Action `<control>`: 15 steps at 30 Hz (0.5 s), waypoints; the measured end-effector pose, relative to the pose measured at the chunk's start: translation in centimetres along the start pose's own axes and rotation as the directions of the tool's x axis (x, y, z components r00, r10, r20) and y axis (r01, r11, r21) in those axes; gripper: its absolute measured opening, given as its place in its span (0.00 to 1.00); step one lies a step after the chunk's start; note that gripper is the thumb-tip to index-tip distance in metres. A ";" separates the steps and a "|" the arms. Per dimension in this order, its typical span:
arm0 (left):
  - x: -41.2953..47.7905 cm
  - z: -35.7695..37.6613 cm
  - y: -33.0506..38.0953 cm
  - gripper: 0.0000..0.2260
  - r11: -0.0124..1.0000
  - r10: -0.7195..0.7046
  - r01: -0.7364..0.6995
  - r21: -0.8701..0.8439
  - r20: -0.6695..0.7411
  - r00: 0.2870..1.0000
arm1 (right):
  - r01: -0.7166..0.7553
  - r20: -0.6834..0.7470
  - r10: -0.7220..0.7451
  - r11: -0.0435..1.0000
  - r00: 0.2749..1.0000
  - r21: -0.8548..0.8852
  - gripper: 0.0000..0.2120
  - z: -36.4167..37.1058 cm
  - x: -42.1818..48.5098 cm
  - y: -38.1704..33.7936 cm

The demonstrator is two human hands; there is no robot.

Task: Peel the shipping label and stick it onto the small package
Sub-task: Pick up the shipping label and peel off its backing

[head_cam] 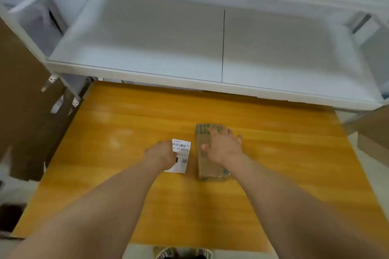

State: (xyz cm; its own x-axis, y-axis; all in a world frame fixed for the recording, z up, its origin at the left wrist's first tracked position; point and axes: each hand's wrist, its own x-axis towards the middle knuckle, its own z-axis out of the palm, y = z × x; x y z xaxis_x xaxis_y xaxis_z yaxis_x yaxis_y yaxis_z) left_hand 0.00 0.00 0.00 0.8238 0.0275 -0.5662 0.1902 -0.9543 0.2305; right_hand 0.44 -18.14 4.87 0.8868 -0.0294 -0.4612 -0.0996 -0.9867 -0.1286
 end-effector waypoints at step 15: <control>2.0 7.2 0.7 0.35 0.915 -0.335 0.329 -0.234 0.018 0.942 | 0.054 -0.065 -0.055 0.998 0.996 -0.025 0.32 1.9 2.3 0.3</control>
State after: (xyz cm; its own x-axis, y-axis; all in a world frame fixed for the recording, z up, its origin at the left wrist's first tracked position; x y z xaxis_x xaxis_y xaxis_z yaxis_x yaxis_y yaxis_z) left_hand -2.07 -2.72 -6.62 0.7031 0.3401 -0.6245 0.5702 -0.7944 0.2093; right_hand 1.55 -18.19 2.14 0.9185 0.0147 -0.3951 -0.0406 -0.9905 -0.1312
